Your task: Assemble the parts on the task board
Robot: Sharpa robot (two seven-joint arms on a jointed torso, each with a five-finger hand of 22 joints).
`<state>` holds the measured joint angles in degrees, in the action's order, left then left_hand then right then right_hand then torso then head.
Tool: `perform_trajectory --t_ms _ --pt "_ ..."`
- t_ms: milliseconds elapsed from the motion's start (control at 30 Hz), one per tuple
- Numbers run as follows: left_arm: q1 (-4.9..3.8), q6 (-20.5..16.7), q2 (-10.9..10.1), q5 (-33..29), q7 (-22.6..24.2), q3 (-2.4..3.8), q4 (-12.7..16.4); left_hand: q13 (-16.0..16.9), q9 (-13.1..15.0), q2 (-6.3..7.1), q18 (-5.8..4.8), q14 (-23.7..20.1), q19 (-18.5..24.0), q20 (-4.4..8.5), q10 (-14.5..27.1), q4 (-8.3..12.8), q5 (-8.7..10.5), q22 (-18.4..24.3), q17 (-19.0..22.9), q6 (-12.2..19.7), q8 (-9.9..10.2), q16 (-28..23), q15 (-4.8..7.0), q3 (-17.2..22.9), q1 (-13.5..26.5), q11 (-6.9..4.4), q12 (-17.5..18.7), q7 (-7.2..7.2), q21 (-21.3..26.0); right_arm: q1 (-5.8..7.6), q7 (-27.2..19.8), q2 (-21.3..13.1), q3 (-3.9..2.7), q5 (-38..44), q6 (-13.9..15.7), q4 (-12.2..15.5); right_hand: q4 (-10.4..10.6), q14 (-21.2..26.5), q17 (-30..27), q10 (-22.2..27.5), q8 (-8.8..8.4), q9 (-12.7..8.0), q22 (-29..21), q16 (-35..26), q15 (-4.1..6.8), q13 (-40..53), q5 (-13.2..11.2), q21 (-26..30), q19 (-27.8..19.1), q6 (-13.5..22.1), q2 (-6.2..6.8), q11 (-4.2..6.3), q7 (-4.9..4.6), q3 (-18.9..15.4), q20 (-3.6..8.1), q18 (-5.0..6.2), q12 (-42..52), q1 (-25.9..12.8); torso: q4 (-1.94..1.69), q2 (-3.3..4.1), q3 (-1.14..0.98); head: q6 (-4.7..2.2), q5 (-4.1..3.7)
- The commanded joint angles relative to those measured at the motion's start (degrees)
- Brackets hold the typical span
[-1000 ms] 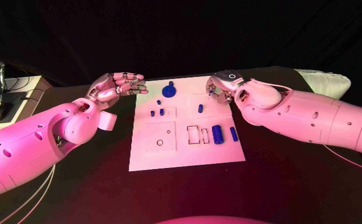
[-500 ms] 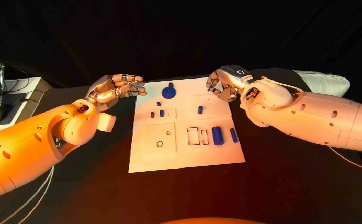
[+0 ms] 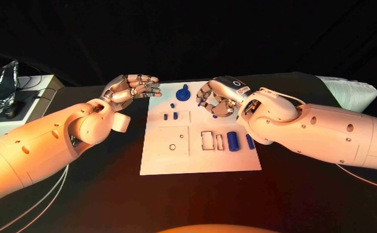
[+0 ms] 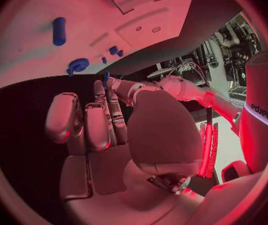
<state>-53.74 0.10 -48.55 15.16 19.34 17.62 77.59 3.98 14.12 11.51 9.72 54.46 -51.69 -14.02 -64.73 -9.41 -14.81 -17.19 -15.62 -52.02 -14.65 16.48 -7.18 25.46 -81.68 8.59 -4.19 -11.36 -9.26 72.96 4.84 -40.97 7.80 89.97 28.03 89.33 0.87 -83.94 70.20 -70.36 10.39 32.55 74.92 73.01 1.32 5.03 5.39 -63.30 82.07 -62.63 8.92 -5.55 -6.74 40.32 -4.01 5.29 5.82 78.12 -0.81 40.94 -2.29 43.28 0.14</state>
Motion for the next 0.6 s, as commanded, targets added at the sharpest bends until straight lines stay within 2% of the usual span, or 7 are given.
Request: perform_trajectory --t_ms 33,167,300,367,433,600 --pt "-0.02 -0.05 0.42 -0.1 0.09 0.04 -0.37 0.01 -0.05 0.24 0.72 0.31 -0.38 -0.17 0.04 0.07 0.3 0.09 -0.1 0.05 -0.18 -0.25 -0.02 0.41 -0.46 0.23 0.18 -0.28 0.24 -0.51 0.1 1.11 0.25 3.53 -3.18 0.17 -0.04 -2.69 -0.07 -3.1 0.34 0.08 2.83 0.27 0.34 0.71 0.26 0.08 0.45 0.43 -0.29 2.54 -0.19 0.28 -0.02 -0.37 -0.01 0.1 -0.13 -0.36 0.22 0.62 1.35" --pt "-0.03 -0.07 0.83 -0.1 0.02 0.04 -0.81 0.01 -0.06 0.3 0.72 0.31 -0.4 -0.17 0.06 0.07 0.32 0.14 -0.1 0.07 -0.17 -0.3 -0.03 0.38 -0.44 0.25 0.2 -0.3 0.29 -1.52 0.82 2.62 0.65 5.64 -4.43 -0.17 -0.04 -2.67 -0.19 -3.09 0.34 0.08 2.76 0.17 0.33 0.71 0.27 0.25 0.4 0.44 -0.29 2.53 -0.2 0.29 -0.02 -0.34 -0.02 0.1 -0.29 -0.51 0.38 1.17 2.38" --pt "-0.05 -0.03 1.12 -0.08 -0.02 0.04 -1.04 0.02 -0.07 0.27 0.72 0.33 -0.43 -0.18 0.06 0.11 0.28 0.2 -0.12 0.07 -0.16 -0.36 -0.03 0.44 -0.52 0.25 0.21 -0.29 0.35 -2.54 1.57 3.74 0.9 7.56 -5.09 -0.48 -0.05 -2.66 -0.23 -3.09 0.34 0.09 2.72 0.15 0.33 0.71 0.29 0.35 0.37 0.45 -0.29 2.52 -0.21 0.29 -0.02 -0.32 -0.03 0.09 -0.49 -0.59 0.39 1.78 3.19" --pt "-0.05 -0.03 1.3 -0.07 -0.01 0.03 -1.21 0.02 -0.07 0.27 0.72 0.33 -0.43 -0.18 0.06 0.11 0.28 0.2 -0.12 0.07 -0.16 -0.36 -0.03 0.44 -0.52 0.25 0.21 -0.29 0.35 -3.37 2.37 4.51 1.04 8.96 -5.4 -0.59 -0.05 -2.66 -0.23 -3.09 0.34 0.09 2.72 0.15 0.33 0.71 0.29 0.35 0.37 0.45 -0.29 2.52 -0.21 0.29 -0.02 -0.32 -0.03 0.09 -0.38 -0.58 0.3 2.19 3.97" --pt "-0.05 -0.03 1.4 -0.07 0.01 0.03 -1.31 0.01 -0.08 0.28 0.72 0.33 -0.44 -0.18 0.08 0.13 0.27 0.23 -0.13 0.08 -0.15 -0.4 -0.04 0.46 -0.55 0.25 0.23 -0.31 0.39 -3.91 2.99 4.96 1.12 10.0 -5.66 -0.61 -0.06 -2.65 -0.29 -3.08 0.34 0.11 2.73 0.11 0.32 0.72 0.34 0.34 0.37 0.48 -0.29 2.51 -0.23 0.31 -0.02 -0.32 -0.06 0.08 -0.31 -0.54 0.36 2.35 4.3" --pt "-0.05 0.21 1.51 -0.09 -0.06 0.03 -1.38 0.02 -0.1 0.29 0.72 0.34 -0.47 -0.18 0.1 0.18 0.25 0.31 -0.14 0.12 -0.12 -0.48 -0.05 0.5 -0.62 0.28 0.25 -0.4 0.47 -5.08 4.41 5.87 1.35 12.25 -5.93 -0.74 -0.1 -2.64 -0.28 -3.08 0.35 0.14 2.81 0.15 0.31 0.73 0.47 0.2 0.4 0.51 -0.28 2.49 -0.25 0.35 -0.03 -0.35 -0.1 0.07 -0.22 -0.46 0.33 2.69 4.93"
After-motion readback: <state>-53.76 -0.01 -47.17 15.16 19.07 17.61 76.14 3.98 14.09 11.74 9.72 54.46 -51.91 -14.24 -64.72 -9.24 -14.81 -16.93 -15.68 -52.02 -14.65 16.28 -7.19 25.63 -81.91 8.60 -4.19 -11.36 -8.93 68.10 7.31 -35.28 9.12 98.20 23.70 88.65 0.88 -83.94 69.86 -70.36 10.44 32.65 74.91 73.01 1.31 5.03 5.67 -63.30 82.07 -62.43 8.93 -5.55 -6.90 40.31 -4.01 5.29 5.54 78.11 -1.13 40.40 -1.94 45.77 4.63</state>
